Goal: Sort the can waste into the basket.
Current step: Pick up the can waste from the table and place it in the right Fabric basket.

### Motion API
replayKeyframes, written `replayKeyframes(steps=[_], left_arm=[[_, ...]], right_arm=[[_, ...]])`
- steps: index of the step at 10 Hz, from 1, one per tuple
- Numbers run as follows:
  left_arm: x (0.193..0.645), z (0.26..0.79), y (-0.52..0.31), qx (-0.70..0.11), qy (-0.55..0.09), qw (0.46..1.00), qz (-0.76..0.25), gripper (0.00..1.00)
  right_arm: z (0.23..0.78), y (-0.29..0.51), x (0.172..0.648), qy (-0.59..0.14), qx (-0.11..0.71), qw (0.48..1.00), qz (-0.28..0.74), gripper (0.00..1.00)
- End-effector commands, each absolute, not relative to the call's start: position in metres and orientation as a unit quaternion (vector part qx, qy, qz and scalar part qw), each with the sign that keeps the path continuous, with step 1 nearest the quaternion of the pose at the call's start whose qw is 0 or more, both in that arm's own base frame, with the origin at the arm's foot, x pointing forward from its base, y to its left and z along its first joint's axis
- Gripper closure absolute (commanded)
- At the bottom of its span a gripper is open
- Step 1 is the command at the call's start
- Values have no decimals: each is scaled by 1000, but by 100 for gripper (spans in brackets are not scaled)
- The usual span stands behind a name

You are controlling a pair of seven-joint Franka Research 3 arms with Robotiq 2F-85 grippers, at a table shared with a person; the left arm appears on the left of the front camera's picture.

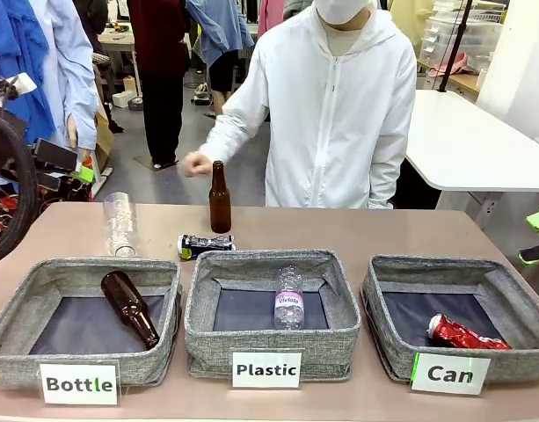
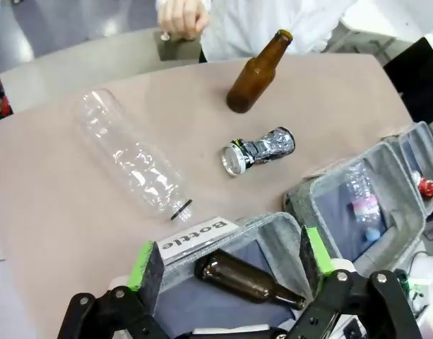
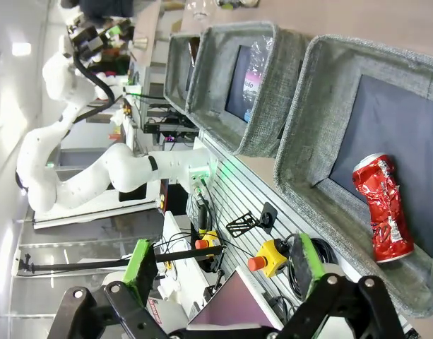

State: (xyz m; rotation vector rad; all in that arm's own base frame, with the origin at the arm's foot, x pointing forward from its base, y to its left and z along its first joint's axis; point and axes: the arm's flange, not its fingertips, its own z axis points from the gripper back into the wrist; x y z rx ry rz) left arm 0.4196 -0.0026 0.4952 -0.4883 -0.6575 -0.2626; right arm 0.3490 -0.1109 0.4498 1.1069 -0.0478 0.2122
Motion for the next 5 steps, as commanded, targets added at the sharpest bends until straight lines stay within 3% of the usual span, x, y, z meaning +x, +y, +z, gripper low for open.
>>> replayKeyframes(steps=[1, 3, 5], left_arm=[[447, 494, -33, -172, -320, 918, -160, 0], [494, 498, -39, -194, -291, 917, -193, 0], [441, 537, 62, -293, -312, 882, -199, 0]], right_arm=[[448, -111, 347, -31, 522, 846, 105, 0], [448, -111, 347, -31, 522, 846, 105, 0], [448, -111, 347, -31, 522, 846, 105, 0]])
